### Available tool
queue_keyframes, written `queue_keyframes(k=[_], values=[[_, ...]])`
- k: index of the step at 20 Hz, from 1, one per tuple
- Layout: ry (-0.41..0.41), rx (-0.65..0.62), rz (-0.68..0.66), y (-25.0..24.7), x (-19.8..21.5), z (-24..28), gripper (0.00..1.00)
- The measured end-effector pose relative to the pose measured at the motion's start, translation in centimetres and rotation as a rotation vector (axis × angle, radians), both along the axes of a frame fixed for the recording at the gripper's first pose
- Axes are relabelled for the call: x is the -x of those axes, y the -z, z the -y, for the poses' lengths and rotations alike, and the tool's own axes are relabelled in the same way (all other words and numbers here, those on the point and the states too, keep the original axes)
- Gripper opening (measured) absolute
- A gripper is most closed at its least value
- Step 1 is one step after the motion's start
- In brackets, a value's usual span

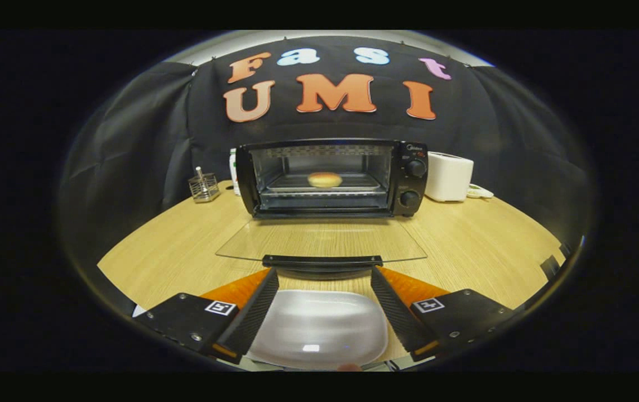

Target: Open the toaster oven, put the food inside, and close the toaster oven door.

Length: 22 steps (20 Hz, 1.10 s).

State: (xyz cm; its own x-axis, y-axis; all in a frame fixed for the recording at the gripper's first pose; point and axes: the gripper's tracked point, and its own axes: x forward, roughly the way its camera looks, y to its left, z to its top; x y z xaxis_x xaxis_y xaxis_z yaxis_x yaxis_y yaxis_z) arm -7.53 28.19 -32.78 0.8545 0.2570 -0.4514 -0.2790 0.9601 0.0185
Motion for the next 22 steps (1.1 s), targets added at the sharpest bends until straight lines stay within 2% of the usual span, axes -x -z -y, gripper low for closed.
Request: queue_keyframes(k=[10, 16, 22], values=[[0.009, 0.063, -0.114, 2.3, -1.8, -0.4, 0.99], [0.044, 0.053, -0.074, 0.7, -3.3, 0.1, 0.99], [0.017, 0.078, -0.153, 3.3, -1.8, -0.4, 0.99]])
